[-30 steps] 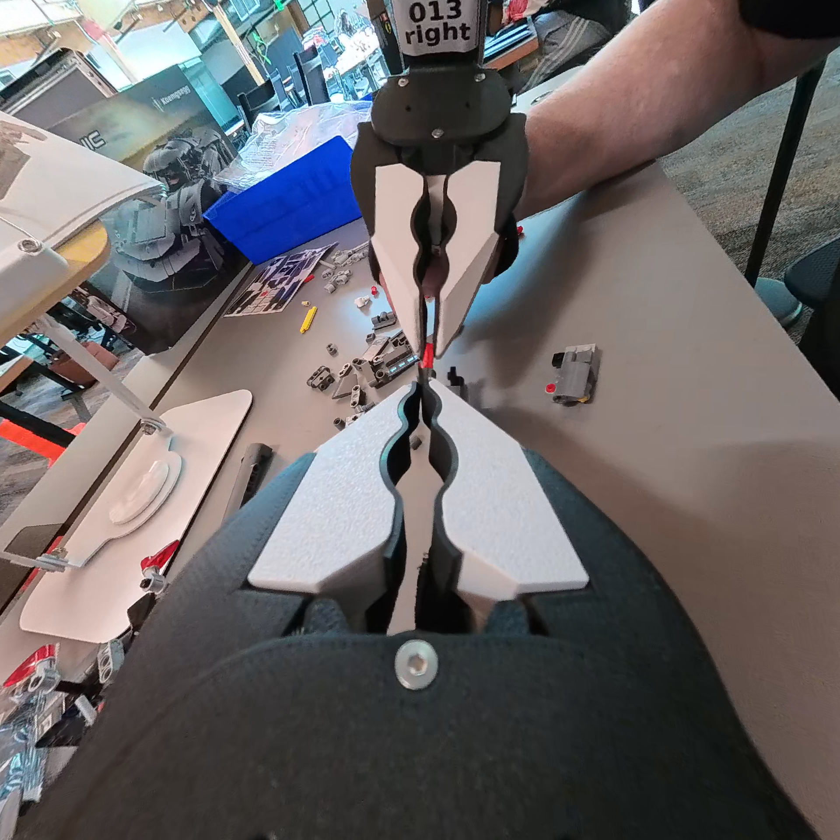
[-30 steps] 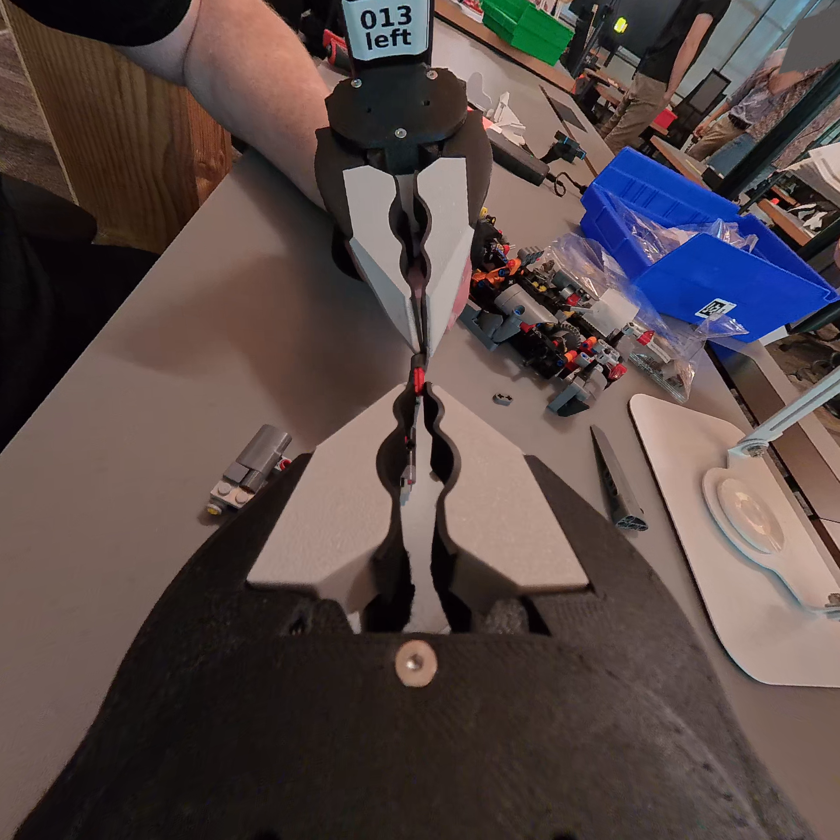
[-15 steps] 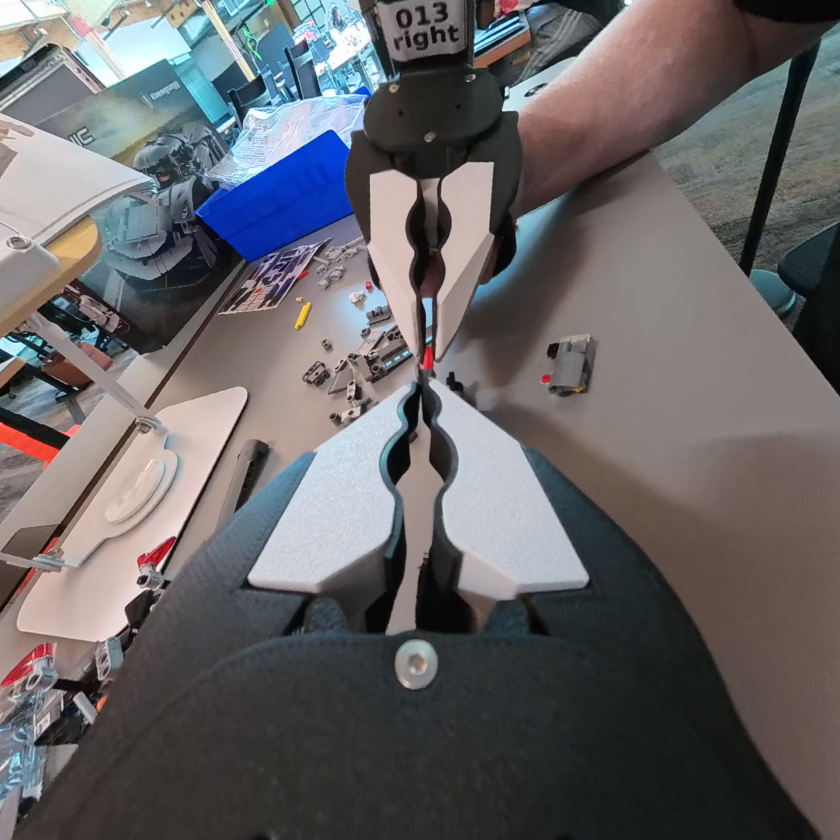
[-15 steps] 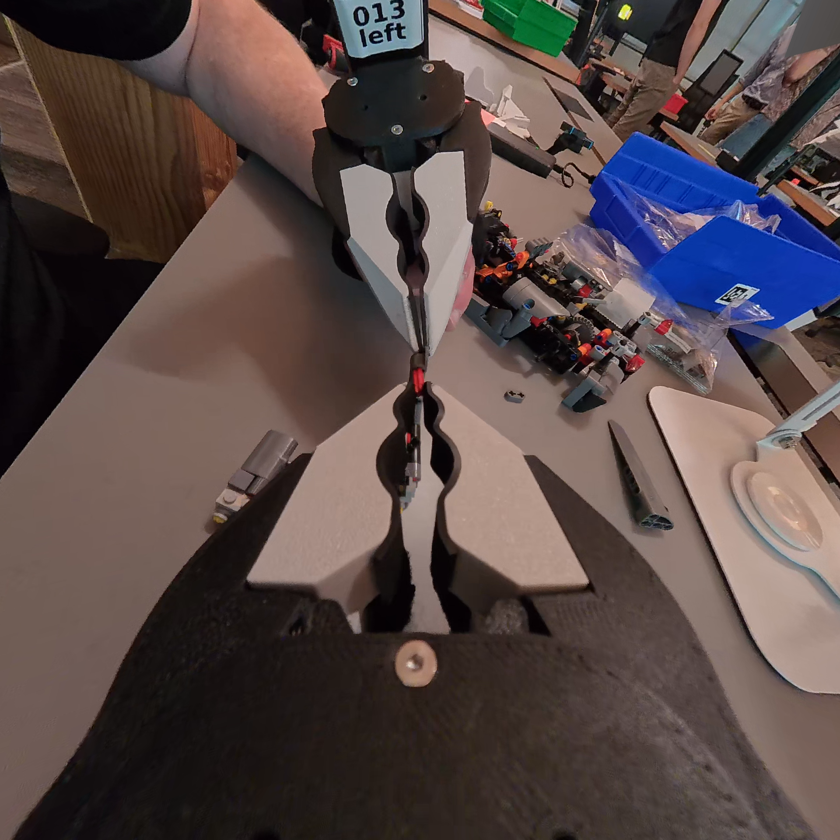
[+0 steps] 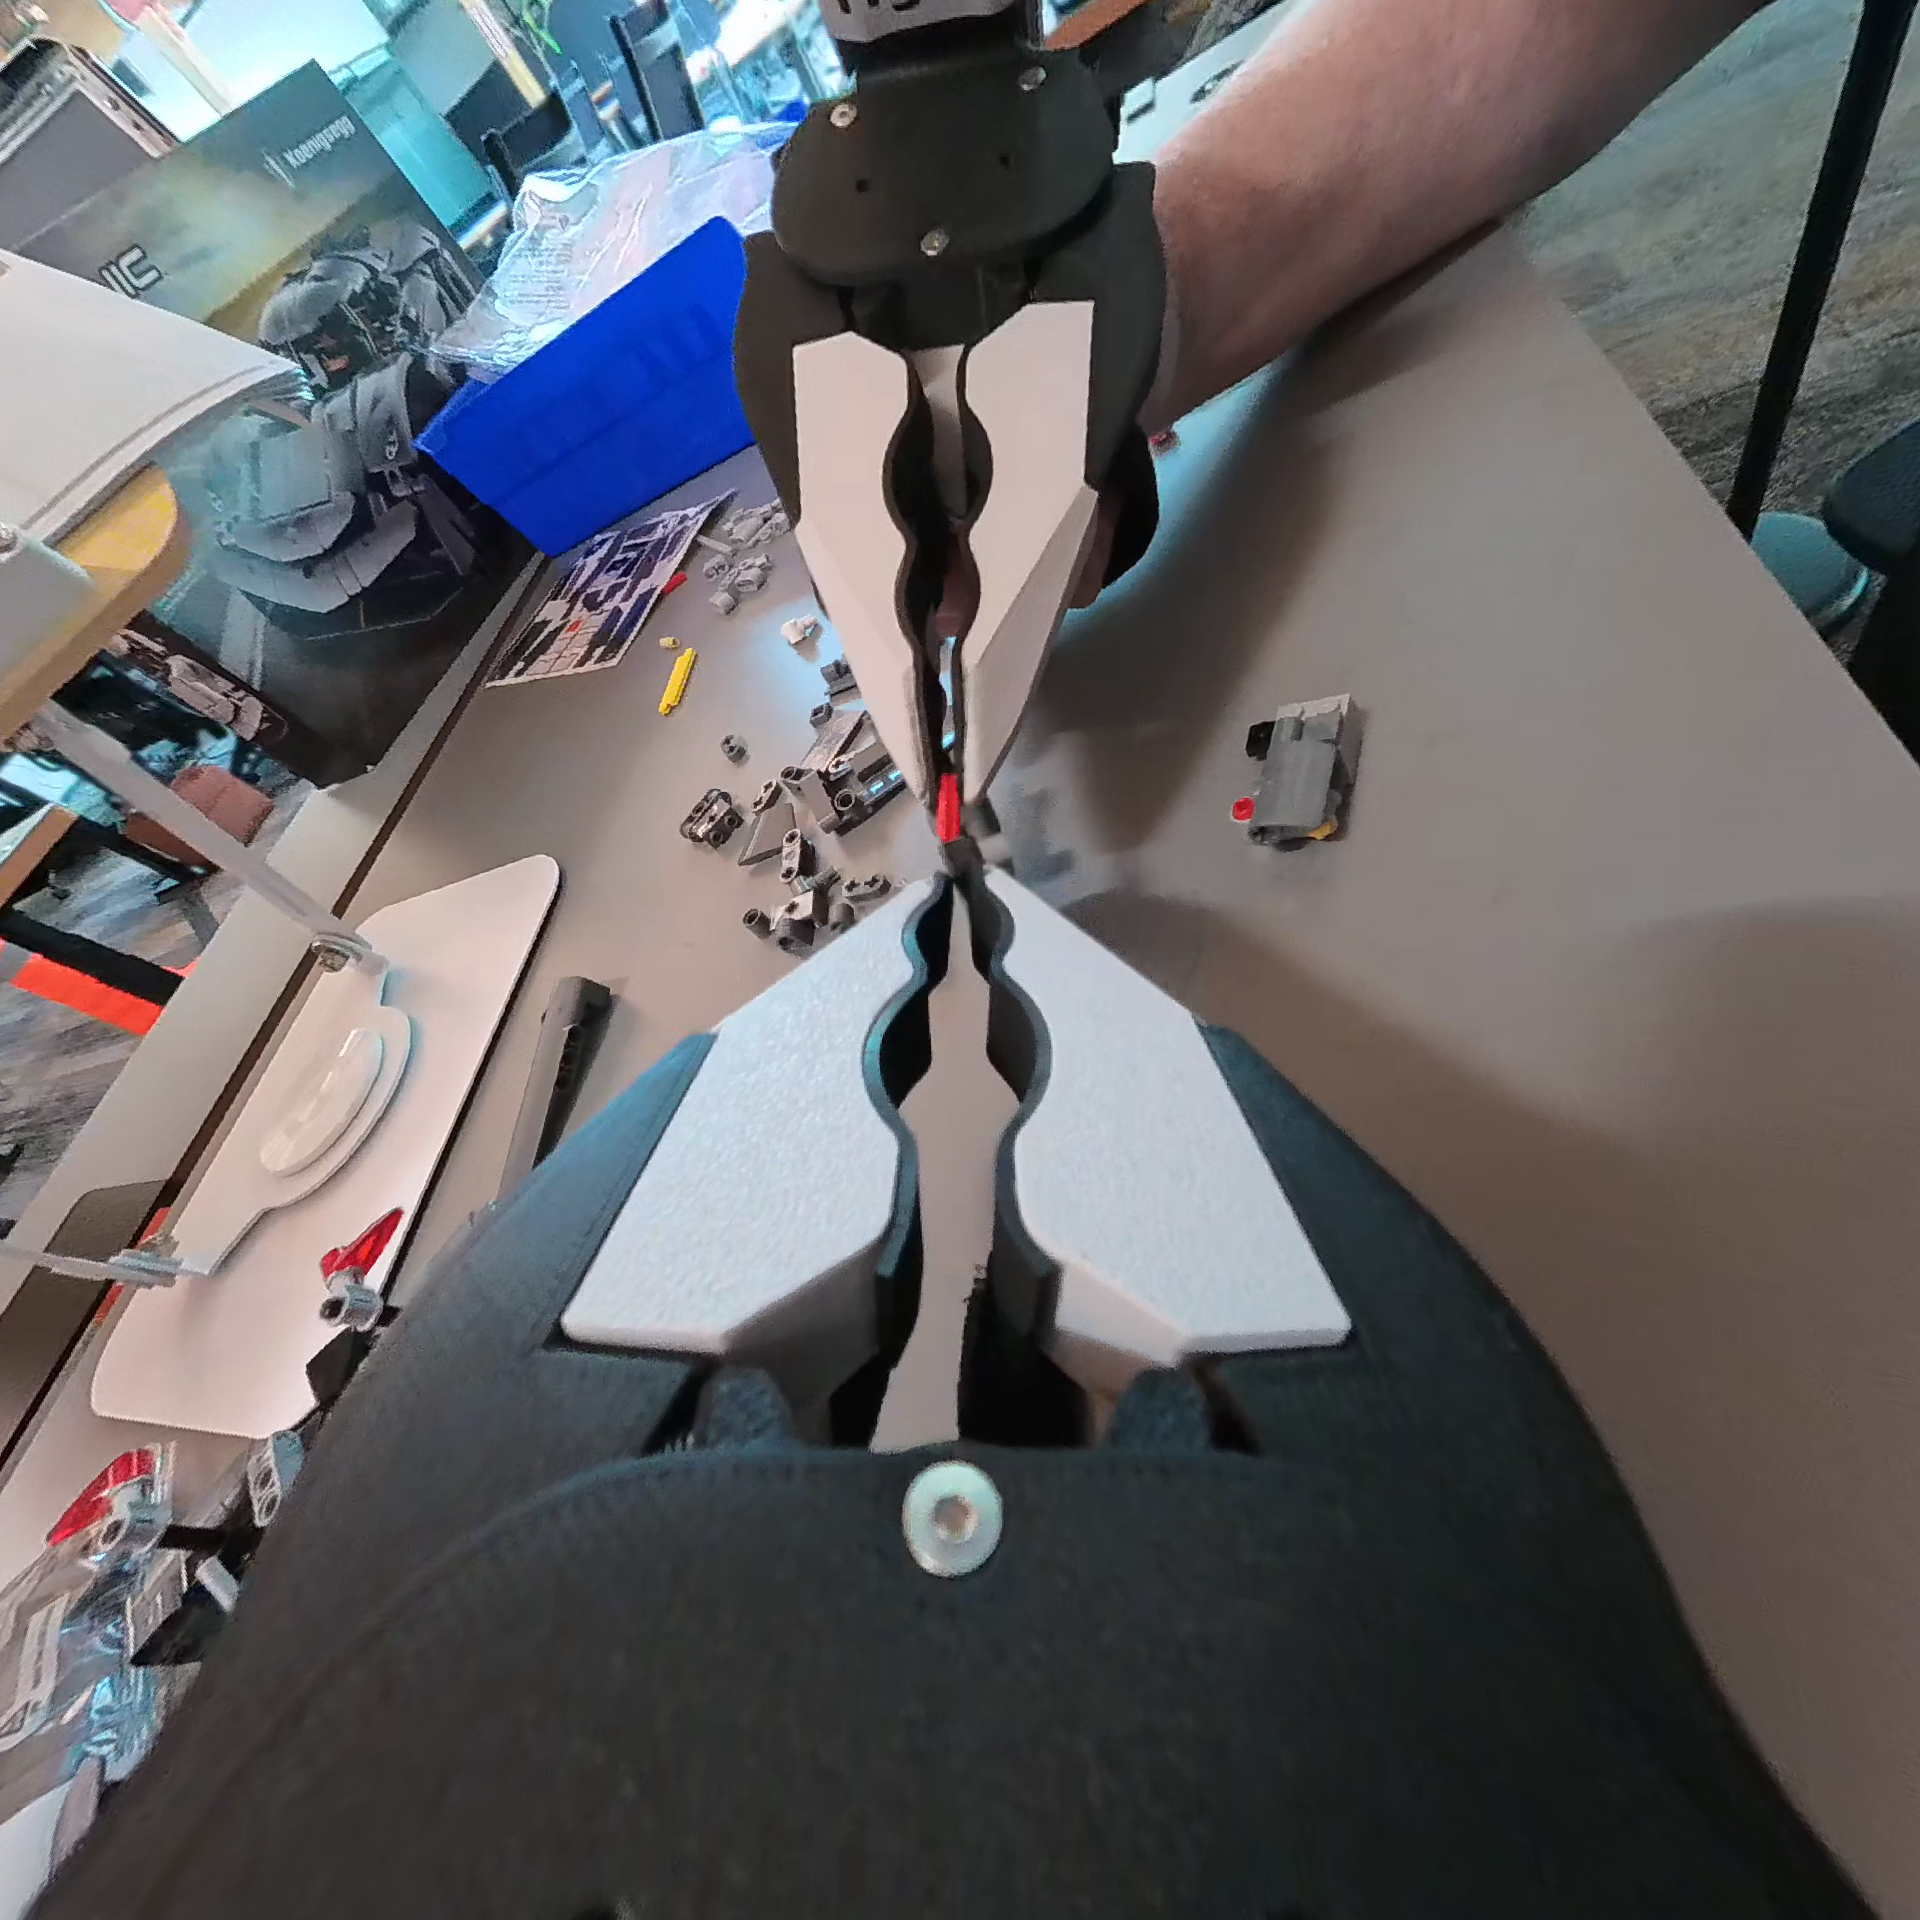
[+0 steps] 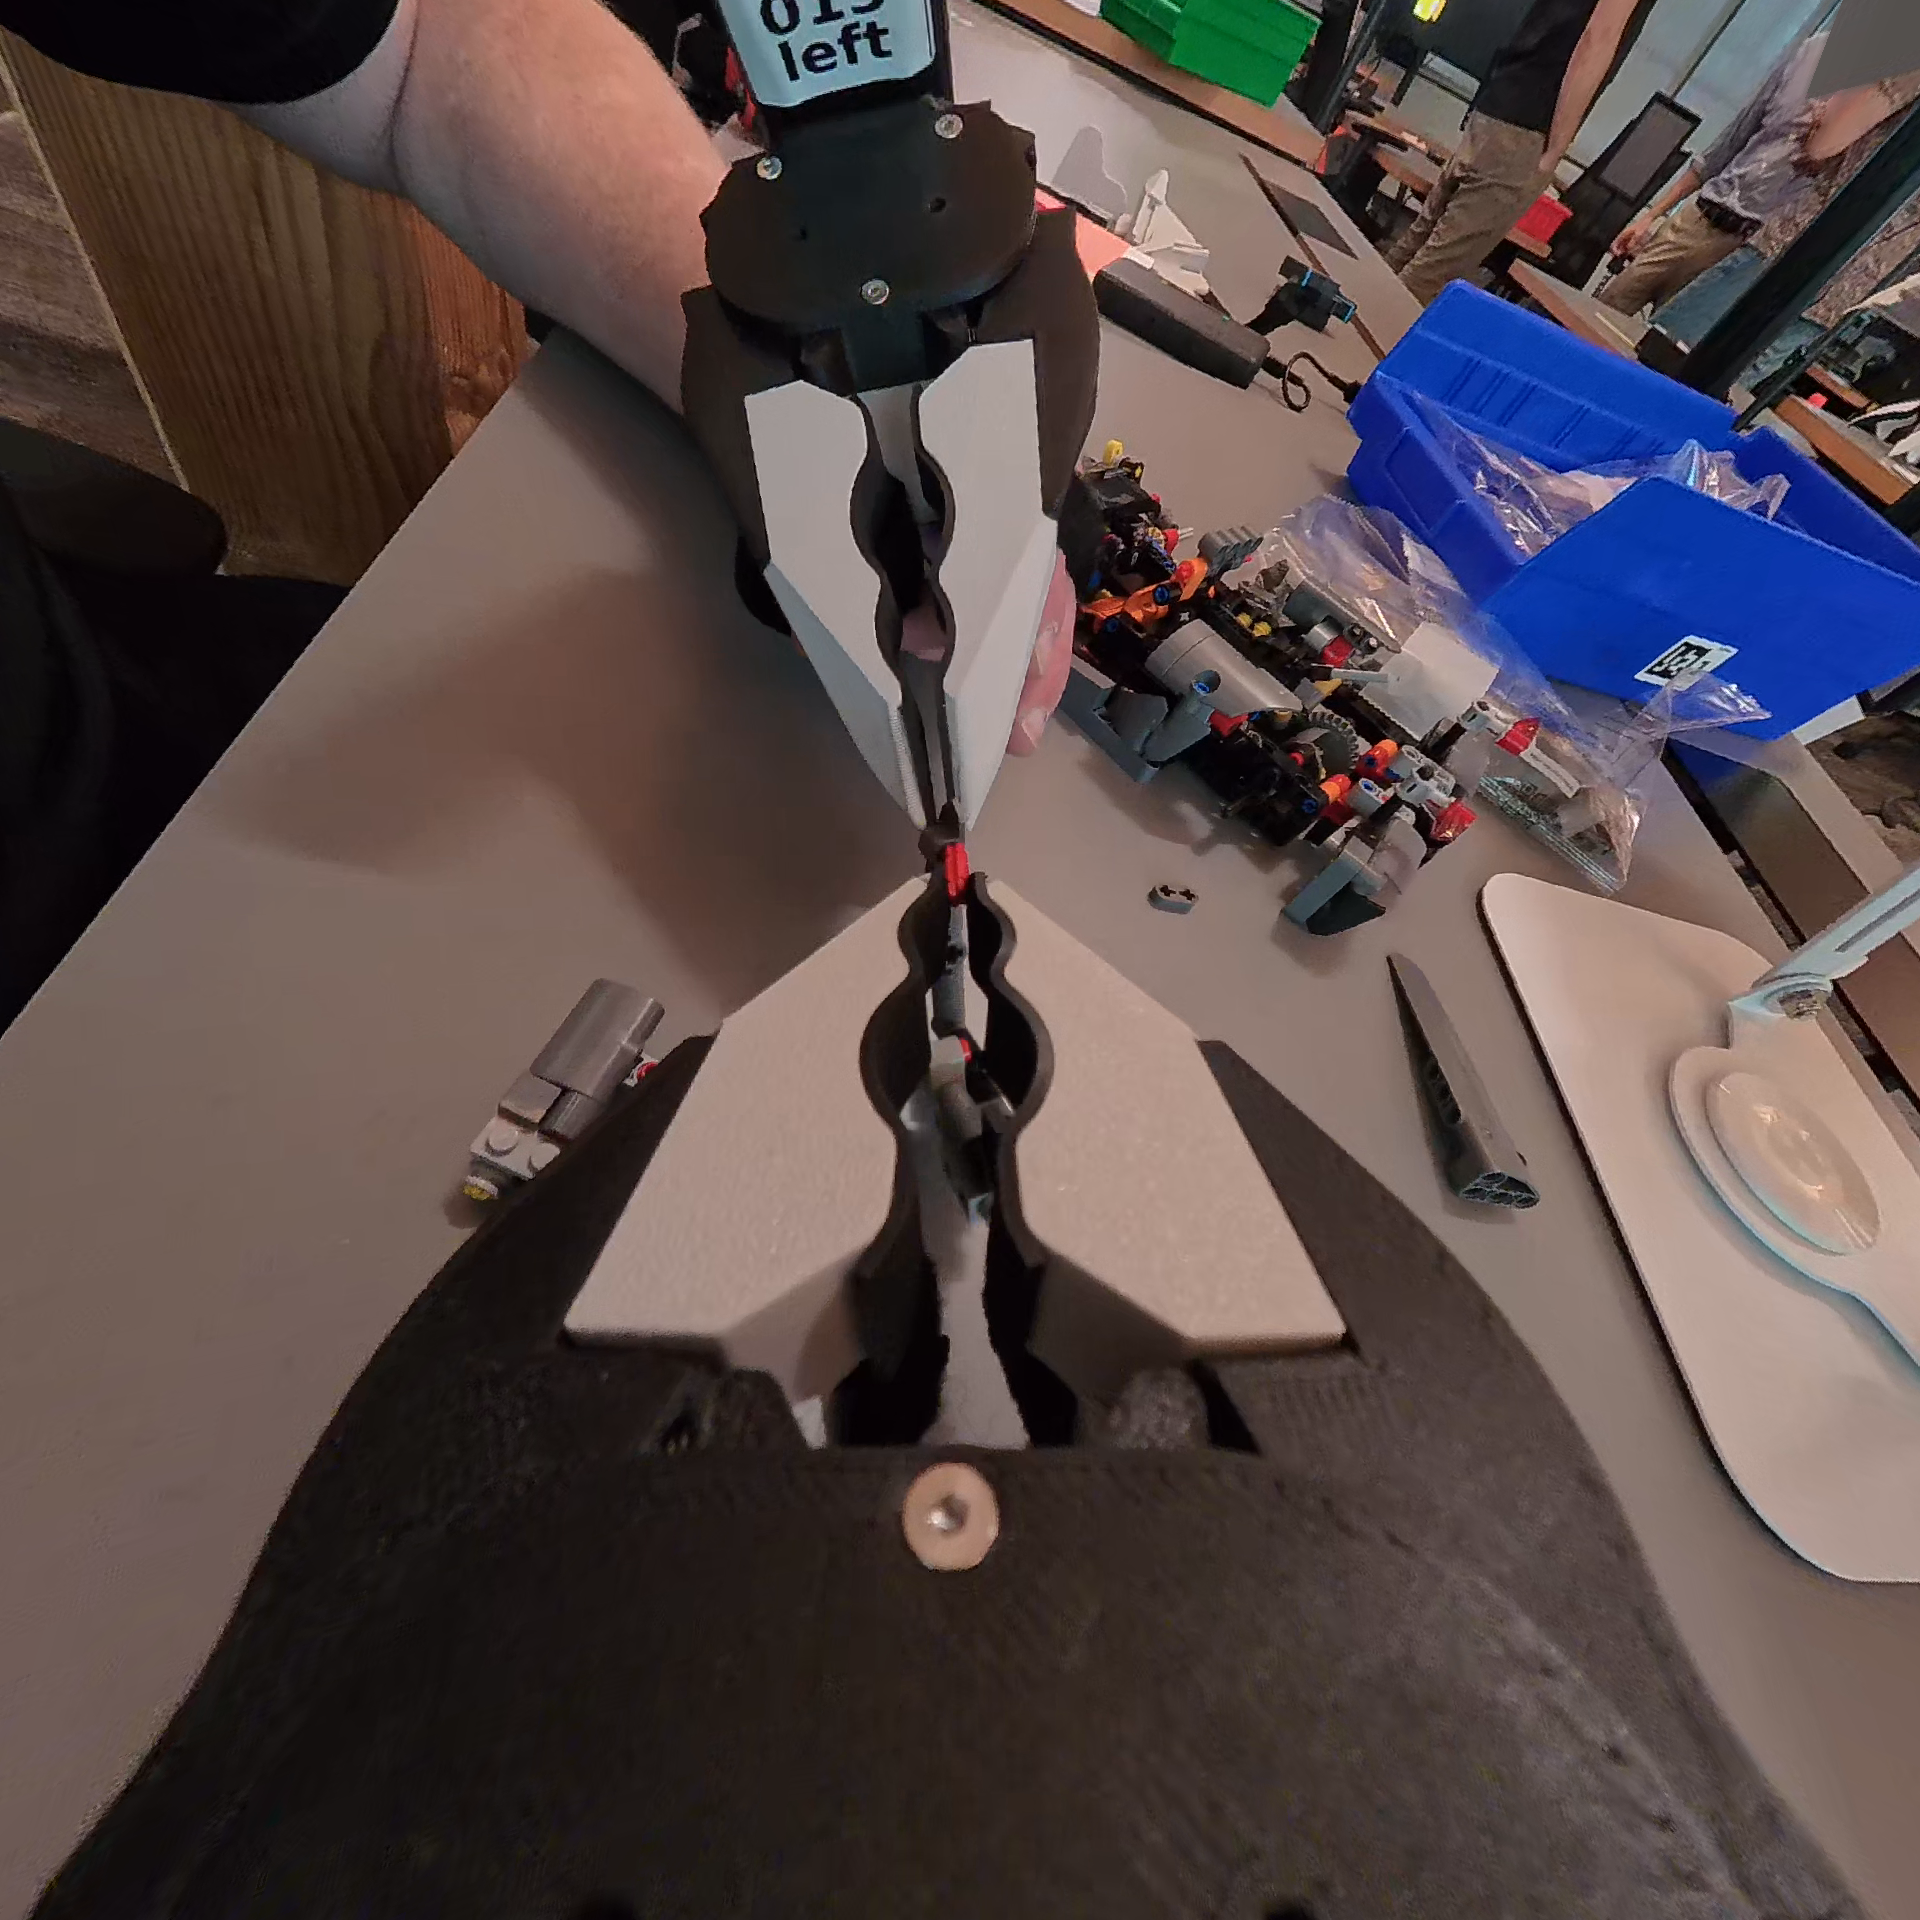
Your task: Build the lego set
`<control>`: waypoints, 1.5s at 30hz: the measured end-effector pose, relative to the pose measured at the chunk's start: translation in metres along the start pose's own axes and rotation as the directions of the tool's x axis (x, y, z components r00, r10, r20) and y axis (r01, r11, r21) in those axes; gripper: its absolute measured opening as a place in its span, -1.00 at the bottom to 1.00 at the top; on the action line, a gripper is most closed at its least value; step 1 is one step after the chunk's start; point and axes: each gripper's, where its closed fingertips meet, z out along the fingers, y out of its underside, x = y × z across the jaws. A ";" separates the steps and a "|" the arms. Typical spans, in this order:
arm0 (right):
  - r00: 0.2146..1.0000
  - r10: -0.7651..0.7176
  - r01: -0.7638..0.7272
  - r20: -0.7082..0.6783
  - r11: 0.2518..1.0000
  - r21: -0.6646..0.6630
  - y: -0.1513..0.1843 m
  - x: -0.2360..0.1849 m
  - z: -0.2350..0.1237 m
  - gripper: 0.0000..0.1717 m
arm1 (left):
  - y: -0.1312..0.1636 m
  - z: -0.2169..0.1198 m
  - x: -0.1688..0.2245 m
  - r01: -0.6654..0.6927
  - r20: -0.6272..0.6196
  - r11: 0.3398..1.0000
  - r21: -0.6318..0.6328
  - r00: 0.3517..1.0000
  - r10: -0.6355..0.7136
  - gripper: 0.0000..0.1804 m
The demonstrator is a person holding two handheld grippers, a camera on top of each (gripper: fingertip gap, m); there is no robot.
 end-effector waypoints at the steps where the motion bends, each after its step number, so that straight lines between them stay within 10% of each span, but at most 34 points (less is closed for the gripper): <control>1: 1.000 -0.001 0.001 0.001 1.000 -0.002 0.000 0.000 0.000 -1.00 | 0.001 0.000 0.000 -0.002 0.000 1.000 -0.004 1.000 0.002 -0.99; 45: 0.967 -0.229 0.225 -0.112 0.973 -0.040 -0.001 -0.001 0.004 -0.99 | -0.001 -0.005 -0.005 0.157 -0.074 0.987 0.013 0.985 -0.156 -1.00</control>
